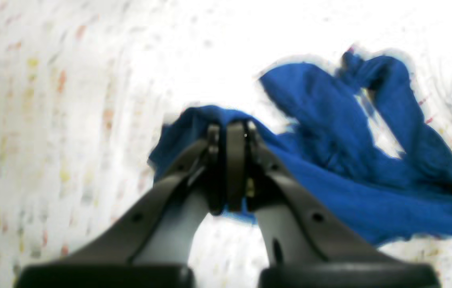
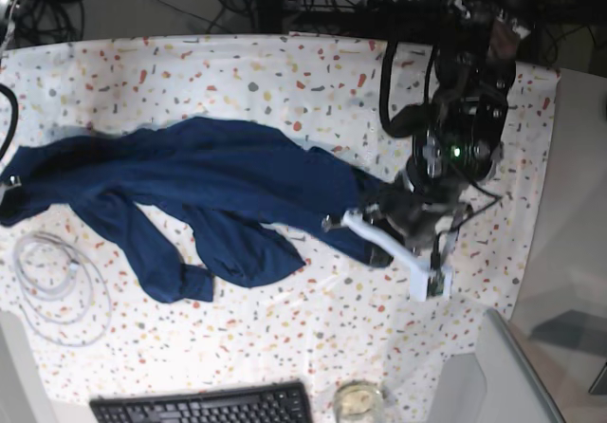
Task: Layout the t-shirt on the table in an organized manner, then fold the t-shirt properly
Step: 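Lift the shirt with both grippers and lay it flat across the cloth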
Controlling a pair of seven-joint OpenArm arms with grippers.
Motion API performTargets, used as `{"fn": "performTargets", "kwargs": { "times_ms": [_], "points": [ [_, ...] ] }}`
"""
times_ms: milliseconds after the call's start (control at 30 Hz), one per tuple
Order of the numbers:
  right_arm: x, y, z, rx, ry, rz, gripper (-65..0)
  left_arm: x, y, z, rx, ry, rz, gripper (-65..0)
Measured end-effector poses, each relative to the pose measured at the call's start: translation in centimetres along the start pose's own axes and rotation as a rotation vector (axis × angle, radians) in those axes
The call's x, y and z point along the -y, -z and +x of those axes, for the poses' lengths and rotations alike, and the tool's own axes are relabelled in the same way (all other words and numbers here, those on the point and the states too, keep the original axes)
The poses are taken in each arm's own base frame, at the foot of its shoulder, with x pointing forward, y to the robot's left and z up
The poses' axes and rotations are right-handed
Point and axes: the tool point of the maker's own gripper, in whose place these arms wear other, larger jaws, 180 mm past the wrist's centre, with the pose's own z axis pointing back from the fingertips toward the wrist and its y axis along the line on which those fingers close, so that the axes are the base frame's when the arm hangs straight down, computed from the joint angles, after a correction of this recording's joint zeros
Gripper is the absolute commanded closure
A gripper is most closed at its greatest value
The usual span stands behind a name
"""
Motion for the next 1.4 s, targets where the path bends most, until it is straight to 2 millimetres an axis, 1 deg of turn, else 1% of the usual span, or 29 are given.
{"fn": "performTargets", "kwargs": {
  "times_ms": [100, 133, 167, 233, 300, 367, 467, 533, 567, 667, 733, 800, 833, 900, 933, 967, 1000, 1067, 1100, 1133, 1200, 1233, 1267, 1300, 1333, 1367, 1400],
  "points": [
    [1.1, 0.2, 4.7, 0.071, -0.060, -0.050, 0.0, 3.2, 0.3, 5.3, 0.099, 0.028, -0.074, 0.0],
    [1.5, 0.2, 6.4, 0.097, -0.076, -0.067, 0.0, 3.6, 0.3, 6.7, 0.125, 0.030, -0.087, 0.0],
    [2.1, 0.1, 7.6, 0.107, -0.091, -0.086, 0.0, 3.6, 0.5, 7.8, 0.145, 0.030, -0.080, 0.0],
    [3.8, -0.4, 9.8, 0.126, -0.096, -0.138, 0.0, 3.4, 0.9, 9.9, 0.175, 0.021, -0.065, 0.0],
    [5.4, -1.6, 12.5, 0.174, -0.087, -0.169, 0.0, 3.5, 1.3, 12.2, 0.209, 0.020, -0.057, 0.0],
    [6.7, -3.2, 15.2, 0.231, -0.077, -0.185, 0.0, 4.7, 1.6, 14.4, 0.240, 0.005, -0.072, 0.0],
    [8.9, -6.5, 18.8, 0.319, -0.054, -0.223, 0.0, 7.1, 1.7, 17.4, 0.276, -0.009, -0.118, 0.0],
    [11.0, -9.1, 20.3, 0.370, -0.039, -0.264, 0.0, 8.2, 1.5, 19.7, 0.309, -0.008, -0.134, 0.0],
    [12.3, -10.4, 20.6, 0.380, -0.029, -0.298, 0.0, 8.6, 1.2, 21.2, 0.340, -0.006, -0.140, 0.0],
    [15.3, -14.2, 21.5, 0.431, 0.001, -0.370, 0.0, 9.3, -1.1, 26.1, 0.507, -0.006, -0.157, 0.0],
    [16.9, -16.7, 21.6, 0.461, 0.009, -0.427, 0.0, 9.9, -2.4, 27.8, 0.557, -0.003, -0.173, 0.0],
    [18.3, -19.3, 21.2, 0.494, 0.011, -0.495, 0.0, 10.4, -3.6, 28.5, 0.591, 0.001, -0.191, 0.0],
    [18.9, -20.2, 20.6, 0.486, 0.016, -0.525, 0.0, 10.7, -4.1, 28.5, 0.599, 0.000, -0.204, 0.0],
    [19.7, -21.2, 18.3, 0.429, 0.025, -0.591, 0.0, 11.2, -5.1, 27.8, 0.614, -0.001, -0.231, 0.0],
    [19.4, -21.0, 17.1, 0.417, 0.034, -0.606, 0.0, 11.1, -5.3, 26.8, 0.605, -0.002, -0.239, 0.0],
    [19.2, -20.5, 15.5, 0.389, 0.047, -0.619, 0.0, 11.0, -5.2, 25.6, 0.584, -0.003, -0.244, 0.0],
    [18.4, -19.7, 14.2, 0.365, 0.038, -0.628, 0.0, 10.7, -4.8, 24.0, 0.549, -0.005, -0.242, 0.0],
    [15.9, -17.1, 11.0, 0.288, 0.018, -0.615, 0.0, 9.3, -3.4, 19.8, 0.458, -0.012, -0.216, 0.0],
    [14.3, -16.2, 9.7, 0.279, 0.011, -0.604, 0.0, 8.5, -2.9, 17.6, 0.414, -0.011, -0.200, 0.0],
    [12.3, -15.1, 8.5, 0.276, 0.001, -0.580, 0.0, 7.4, -2.1, 14.7, 0.347, -0.012, -0.178, 0.0],
    [9.3, -13.6, 5.9, 0.261, -0.007, -0.546, 0.0, 5.5, -1.1, 10.6, 0.256, -0.009, -0.134, 0.0],
    [7.3, -12.1, 4.1, 0.230, -0.005, -0.512, 0.0, 4.4, -0.7, 8.0, 0.196, -0.005, -0.106, 0.0],
    [5.6, -10.4, 2.5, 0.191, 0.000, -0.469, 0.0, 3.3, -0.4, 6.0, 0.152, -0.009, -0.076, 0.0],
    [3.5, -8.6, 1.1, 0.170, 0.000, -0.409, 0.0, 2.4, -0.5, 4.3, 0.128, -0.006, -0.053, 0.0],
    [0.9, -6.2, -0.7, 0.139, -0.004, -0.330, 0.0, 1.6, -0.4, 1.9, 0.074, -0.009, -0.029, 0.0],
    [-2.0, -4.0, -2.1, 0.124, 0.003, -0.240, 0.0, 1.1, -0.5, -0.3, 0.021, -0.008, -0.020, 0.0],
    [-4.4, -2.2, -3.3, 0.109, 0.019, -0.174, 0.0, 0.9, -0.7, -2.0, -0.016, 0.003, -0.019, 0.0]
  ]
}}
